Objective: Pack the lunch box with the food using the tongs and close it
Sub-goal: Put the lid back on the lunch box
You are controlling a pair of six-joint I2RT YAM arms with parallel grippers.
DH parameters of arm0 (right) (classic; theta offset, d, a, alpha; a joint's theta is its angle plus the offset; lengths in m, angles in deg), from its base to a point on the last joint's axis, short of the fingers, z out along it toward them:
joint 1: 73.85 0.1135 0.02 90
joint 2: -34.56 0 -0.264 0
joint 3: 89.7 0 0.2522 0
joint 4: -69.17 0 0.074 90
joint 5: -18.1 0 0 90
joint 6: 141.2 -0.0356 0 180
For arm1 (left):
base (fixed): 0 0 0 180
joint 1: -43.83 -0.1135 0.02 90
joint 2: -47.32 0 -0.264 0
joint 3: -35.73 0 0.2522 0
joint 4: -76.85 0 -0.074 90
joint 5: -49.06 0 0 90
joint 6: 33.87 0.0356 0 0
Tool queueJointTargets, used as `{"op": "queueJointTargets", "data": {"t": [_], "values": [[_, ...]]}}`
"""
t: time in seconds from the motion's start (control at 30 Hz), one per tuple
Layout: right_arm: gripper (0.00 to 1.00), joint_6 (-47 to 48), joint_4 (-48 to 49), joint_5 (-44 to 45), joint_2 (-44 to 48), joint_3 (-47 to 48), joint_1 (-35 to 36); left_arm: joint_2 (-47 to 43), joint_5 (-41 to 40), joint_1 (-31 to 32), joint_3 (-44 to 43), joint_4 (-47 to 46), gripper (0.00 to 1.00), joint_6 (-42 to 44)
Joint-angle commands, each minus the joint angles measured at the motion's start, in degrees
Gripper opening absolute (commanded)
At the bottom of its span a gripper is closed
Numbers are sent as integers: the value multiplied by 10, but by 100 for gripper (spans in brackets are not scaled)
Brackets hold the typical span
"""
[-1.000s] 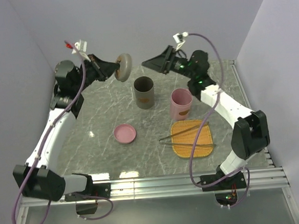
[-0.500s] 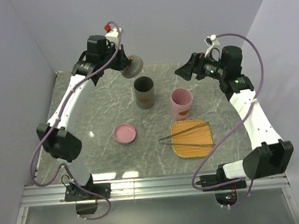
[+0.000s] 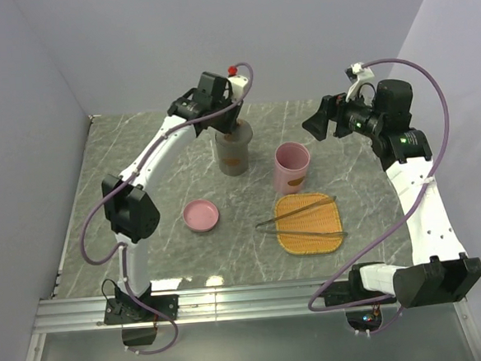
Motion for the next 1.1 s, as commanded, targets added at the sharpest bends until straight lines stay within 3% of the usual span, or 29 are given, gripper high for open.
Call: {"op": "queueJointTargets", "data": {"t": [0.0, 0.33, 0.87, 1.07], "values": [[100, 18, 0, 8, 20, 12, -7, 15, -33, -1, -31, 3, 0, 7], [100, 3, 13, -8, 10, 12, -13, 28, -87, 10, -30, -9, 0, 15], [100, 0, 14, -18, 10, 6, -16, 61, -62, 12, -48, -14, 0, 7], [100, 1, 16, -17, 11, 4, -16, 54, -62, 15, -18, -19, 0, 0]]}}
